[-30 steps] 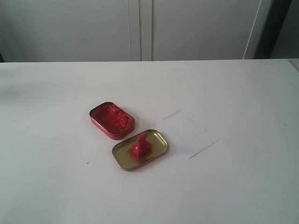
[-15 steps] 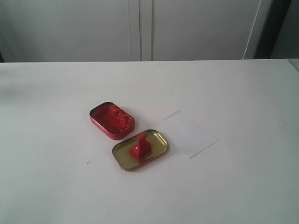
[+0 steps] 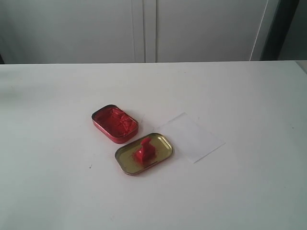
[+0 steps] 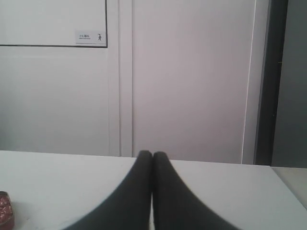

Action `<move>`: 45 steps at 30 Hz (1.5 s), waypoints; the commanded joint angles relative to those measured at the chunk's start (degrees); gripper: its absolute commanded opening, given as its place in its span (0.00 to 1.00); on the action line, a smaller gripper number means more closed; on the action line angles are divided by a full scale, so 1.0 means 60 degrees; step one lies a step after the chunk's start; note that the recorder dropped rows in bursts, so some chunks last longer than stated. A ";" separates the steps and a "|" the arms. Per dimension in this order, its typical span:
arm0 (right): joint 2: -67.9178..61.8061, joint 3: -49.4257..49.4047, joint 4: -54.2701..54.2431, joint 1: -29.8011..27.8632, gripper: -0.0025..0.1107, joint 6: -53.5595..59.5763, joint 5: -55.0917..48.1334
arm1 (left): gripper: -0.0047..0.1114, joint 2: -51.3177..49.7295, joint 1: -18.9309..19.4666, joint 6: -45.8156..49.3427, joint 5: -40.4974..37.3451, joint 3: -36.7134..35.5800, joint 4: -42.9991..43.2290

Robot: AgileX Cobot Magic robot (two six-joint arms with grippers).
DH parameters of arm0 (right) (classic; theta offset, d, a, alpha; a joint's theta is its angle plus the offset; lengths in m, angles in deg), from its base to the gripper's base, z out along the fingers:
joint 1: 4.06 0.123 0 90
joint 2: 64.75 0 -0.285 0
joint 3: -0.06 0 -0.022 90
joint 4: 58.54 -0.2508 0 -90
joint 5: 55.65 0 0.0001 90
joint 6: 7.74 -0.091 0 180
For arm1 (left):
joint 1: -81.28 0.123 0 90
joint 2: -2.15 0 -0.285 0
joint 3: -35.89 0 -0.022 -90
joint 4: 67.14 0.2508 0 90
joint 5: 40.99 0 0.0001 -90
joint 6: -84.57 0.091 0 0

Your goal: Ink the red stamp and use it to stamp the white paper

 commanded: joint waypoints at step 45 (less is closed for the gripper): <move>0.0046 0.0096 0.0029 -0.0030 0.02 0.0030 -0.0071 | 0.04 0.0040 0.0024 -0.0077 0.0036 -0.0042 -0.0006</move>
